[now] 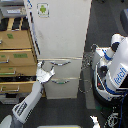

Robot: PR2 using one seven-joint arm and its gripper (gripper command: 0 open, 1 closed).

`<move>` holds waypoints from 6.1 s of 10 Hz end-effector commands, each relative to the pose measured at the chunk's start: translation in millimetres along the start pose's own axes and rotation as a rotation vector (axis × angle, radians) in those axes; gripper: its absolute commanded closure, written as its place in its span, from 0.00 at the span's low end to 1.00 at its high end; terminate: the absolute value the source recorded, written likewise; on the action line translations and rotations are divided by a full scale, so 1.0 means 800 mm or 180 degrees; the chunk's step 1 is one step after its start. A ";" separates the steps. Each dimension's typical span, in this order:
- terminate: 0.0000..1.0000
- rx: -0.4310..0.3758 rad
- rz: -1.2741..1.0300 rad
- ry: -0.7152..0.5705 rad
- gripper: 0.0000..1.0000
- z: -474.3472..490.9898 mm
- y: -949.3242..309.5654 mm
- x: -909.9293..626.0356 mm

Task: Opening the fridge

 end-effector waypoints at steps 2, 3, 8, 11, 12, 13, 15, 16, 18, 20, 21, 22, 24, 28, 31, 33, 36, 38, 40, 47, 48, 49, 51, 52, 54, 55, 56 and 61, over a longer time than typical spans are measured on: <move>0.00 0.0388 0.1237 0.0429 0.00 0.071 0.104 0.089; 0.00 0.0449 0.1563 0.0451 0.00 0.079 0.140 0.086; 0.00 0.0421 0.1912 0.0386 0.00 0.097 0.195 0.097; 0.00 0.0173 0.1852 0.0230 0.00 0.119 0.210 0.134; 0.00 0.0151 0.1843 0.0216 0.00 0.120 0.212 0.139; 0.00 0.0074 0.1828 0.0174 0.00 0.122 0.216 0.148; 0.00 -0.0009 0.1794 0.0134 0.00 0.128 0.229 0.165; 0.00 -0.0130 0.1698 0.0097 1.00 0.127 0.224 0.167; 0.00 -0.0256 0.1546 0.0064 1.00 0.126 0.212 0.166; 0.00 -0.0254 0.1503 0.0031 1.00 0.132 0.208 0.165; 0.00 -0.0236 0.1485 0.0026 1.00 0.133 0.205 0.164; 0.00 -0.0234 0.1484 0.0026 1.00 0.133 0.204 0.163; 0.00 -0.0241 0.1491 0.0042 1.00 0.131 0.206 0.158; 0.00 -0.0254 0.1500 0.0052 1.00 0.125 0.208 0.158; 0.00 -0.0270 0.1486 0.0083 1.00 0.119 0.210 0.155; 0.00 -0.0389 0.1283 0.0075 1.00 0.132 0.185 0.131; 0.00 -0.0540 0.0894 -0.0036 1.00 0.191 0.123 0.043; 0.00 -0.0438 0.0381 -0.0091 1.00 0.275 0.042 -0.067; 0.00 -0.0478 -0.0418 0.0046 1.00 0.373 -0.070 -0.200; 0.00 -0.0386 -0.0650 0.0274 1.00 0.380 -0.102 -0.313; 0.00 -0.0279 -0.0536 0.0394 1.00 0.322 -0.050 -0.272; 0.00 -0.0113 -0.0420 0.0537 0.00 0.253 -0.003 -0.230; 0.00 -0.0043 -0.0417 0.0655 0.00 0.192 0.002 -0.180; 0.00 -0.0065 -0.0565 0.0647 0.00 0.171 -0.043 -0.126; 0.00 -0.0084 -0.0845 0.0555 0.00 0.181 -0.128 -0.069; 0.00 -0.0103 -0.1275 0.0421 0.00 0.219 -0.253 -0.020; 0.00 -0.0117 -0.1458 0.0346 0.00 0.240 -0.317 0.000; 0.00 -0.0581 -0.3173 -0.0268 0.00 0.411 -0.840 0.003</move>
